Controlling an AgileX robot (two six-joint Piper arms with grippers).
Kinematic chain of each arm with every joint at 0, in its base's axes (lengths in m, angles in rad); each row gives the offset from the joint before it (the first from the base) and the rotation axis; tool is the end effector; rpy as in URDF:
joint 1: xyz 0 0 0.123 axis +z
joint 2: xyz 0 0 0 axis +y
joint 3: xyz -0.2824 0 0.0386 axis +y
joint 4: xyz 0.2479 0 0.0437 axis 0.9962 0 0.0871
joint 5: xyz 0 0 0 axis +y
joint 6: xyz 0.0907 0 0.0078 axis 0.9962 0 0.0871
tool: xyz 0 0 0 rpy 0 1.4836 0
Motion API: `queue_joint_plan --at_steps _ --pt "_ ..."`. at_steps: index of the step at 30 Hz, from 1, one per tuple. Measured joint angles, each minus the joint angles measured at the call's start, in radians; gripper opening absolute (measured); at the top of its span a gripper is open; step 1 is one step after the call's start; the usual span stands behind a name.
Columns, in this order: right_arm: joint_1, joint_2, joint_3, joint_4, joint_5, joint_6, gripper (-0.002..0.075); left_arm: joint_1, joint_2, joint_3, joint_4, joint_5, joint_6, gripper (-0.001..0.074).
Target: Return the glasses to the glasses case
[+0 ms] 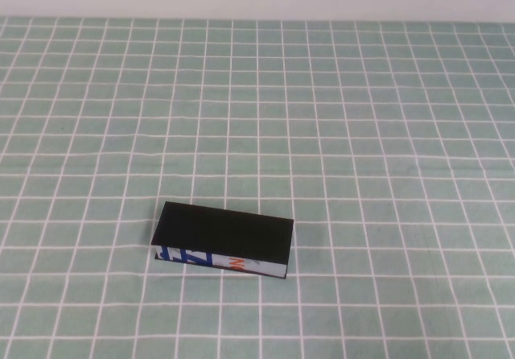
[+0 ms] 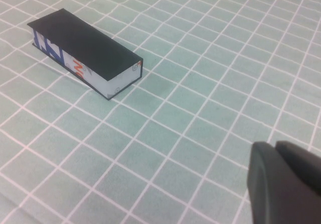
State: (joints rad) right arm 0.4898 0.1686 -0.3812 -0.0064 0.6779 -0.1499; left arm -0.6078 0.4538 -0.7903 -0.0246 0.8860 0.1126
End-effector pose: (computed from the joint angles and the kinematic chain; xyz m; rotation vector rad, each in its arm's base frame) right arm 0.0405 0.0212 0.2697 -0.6168 1.8553 0.2173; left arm 0.0516 -0.0380 0.3639 0.7188 1.9196 -0.3394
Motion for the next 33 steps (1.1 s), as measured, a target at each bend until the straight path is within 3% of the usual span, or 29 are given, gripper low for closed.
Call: queue_joint_plan --at_steps 23,26,33 --pt "0.000 0.000 0.000 0.000 -0.002 0.000 -0.0011 0.000 0.000 0.032 0.037 -0.031 0.004 -0.0002" --pt "0.000 0.000 0.000 0.000 -0.002 0.000 -0.0011 0.000 0.000 0.051 0.046 -0.117 0.012 -0.0002" --pt "0.000 0.000 0.002 0.006 -0.002 0.000 -0.0011 0.036 -0.037 0.230 0.038 -0.523 0.027 -0.0002"
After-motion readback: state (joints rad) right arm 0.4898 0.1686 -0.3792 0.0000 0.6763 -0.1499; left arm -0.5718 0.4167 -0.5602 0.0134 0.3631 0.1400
